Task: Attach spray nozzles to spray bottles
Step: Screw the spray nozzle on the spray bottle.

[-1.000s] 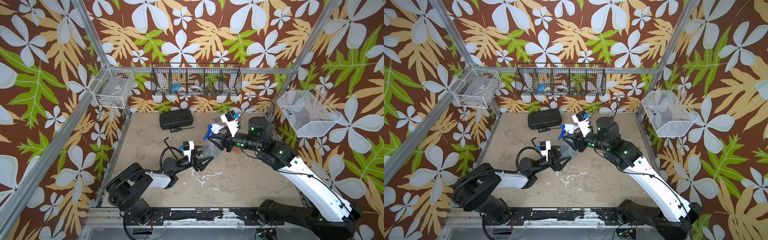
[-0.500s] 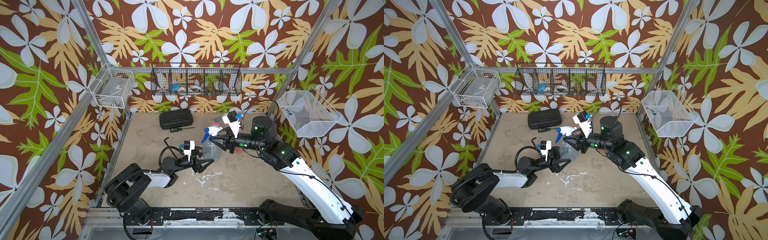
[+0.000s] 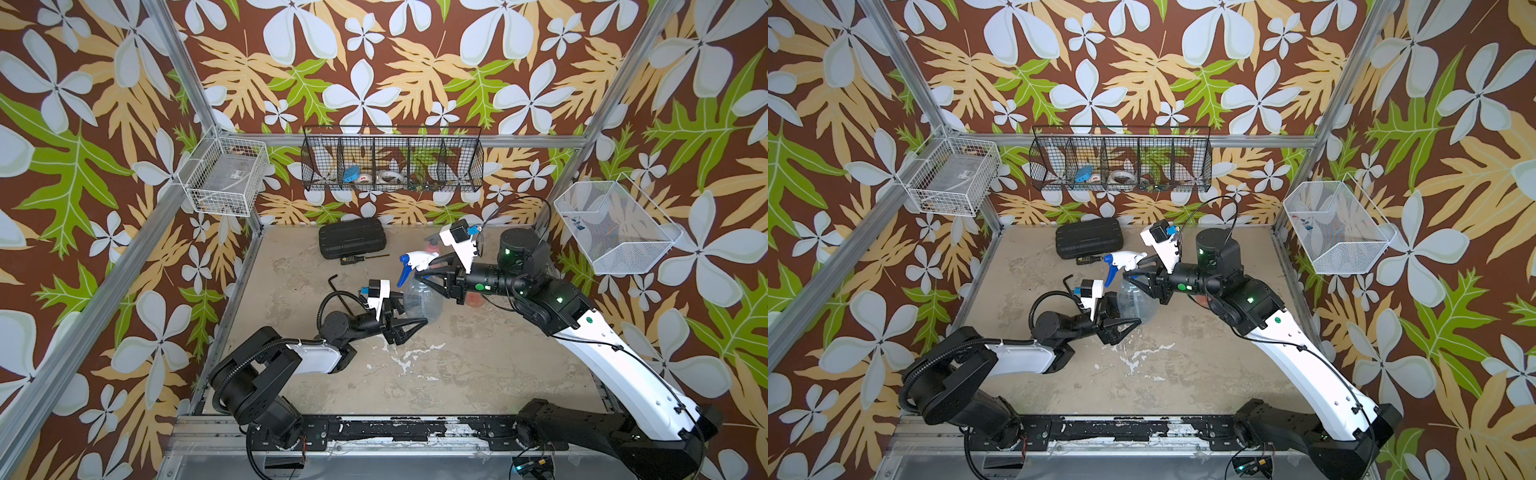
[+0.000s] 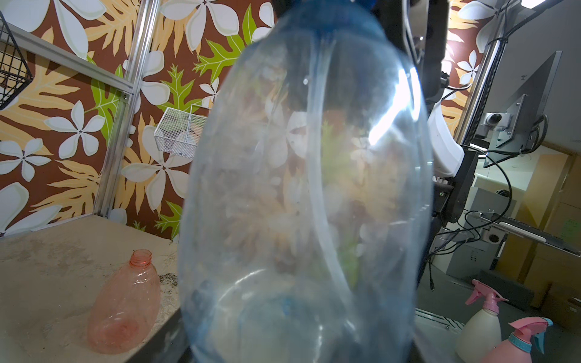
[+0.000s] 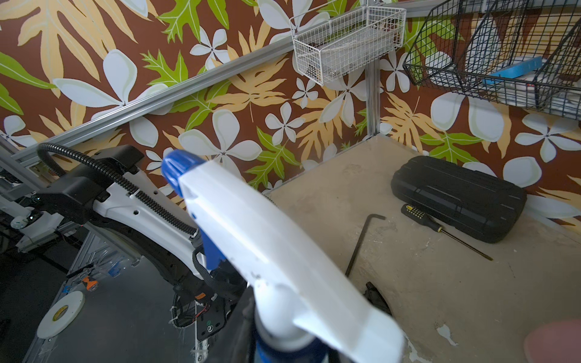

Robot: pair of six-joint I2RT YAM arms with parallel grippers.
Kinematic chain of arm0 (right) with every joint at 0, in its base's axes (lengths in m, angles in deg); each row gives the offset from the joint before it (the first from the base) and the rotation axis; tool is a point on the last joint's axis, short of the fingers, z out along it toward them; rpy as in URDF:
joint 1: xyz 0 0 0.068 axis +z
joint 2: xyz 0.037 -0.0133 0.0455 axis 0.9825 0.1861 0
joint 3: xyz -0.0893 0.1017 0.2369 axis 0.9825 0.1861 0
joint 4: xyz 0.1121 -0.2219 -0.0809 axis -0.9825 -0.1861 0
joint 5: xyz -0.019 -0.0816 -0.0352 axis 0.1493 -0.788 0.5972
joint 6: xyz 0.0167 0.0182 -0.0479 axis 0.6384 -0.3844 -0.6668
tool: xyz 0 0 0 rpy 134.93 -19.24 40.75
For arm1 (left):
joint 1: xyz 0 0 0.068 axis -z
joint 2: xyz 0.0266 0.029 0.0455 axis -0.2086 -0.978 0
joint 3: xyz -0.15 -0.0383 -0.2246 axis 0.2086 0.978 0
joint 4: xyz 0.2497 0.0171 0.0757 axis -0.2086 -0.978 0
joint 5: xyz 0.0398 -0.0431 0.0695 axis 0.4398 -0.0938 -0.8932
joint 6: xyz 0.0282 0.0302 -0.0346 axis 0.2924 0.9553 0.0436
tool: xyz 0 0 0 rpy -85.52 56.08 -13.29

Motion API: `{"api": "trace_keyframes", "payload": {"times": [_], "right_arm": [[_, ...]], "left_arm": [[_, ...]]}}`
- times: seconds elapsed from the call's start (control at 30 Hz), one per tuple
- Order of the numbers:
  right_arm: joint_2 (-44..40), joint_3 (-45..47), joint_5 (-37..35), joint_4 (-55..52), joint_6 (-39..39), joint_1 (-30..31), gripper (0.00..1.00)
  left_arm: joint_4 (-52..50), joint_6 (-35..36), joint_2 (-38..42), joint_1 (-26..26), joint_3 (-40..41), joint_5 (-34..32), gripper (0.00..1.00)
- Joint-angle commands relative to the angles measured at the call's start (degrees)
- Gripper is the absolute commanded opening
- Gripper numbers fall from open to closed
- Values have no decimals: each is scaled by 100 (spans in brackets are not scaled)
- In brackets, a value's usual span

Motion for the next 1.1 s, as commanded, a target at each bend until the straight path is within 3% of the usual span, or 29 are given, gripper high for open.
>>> {"api": "trace_keyframes", "payload": {"times": [0.0,0.23,0.37,0.6,0.8,0.9,1.07], "right_arm": [[-61,-21,404,128,35,20,0],[-23,217,-1371,94,398,22,0],[19,510,-2540,470,1170,255,0],[409,289,-4986,161,2104,1106,0],[681,135,-5400,-59,2230,1216,0],[664,186,-5450,66,2100,1223,0],[816,83,-5495,158,1942,1217,0]], "left_arm": [[896,166,124,-52,21,-348,41],[-673,1545,836,-45,65,-1829,41],[-739,1898,1005,-28,148,-2872,41],[-713,2576,983,304,201,-3893,41],[-550,2776,905,382,422,-4241,44],[-476,2872,893,385,567,-4313,51],[-361,2998,803,377,769,-4197,73]]}}
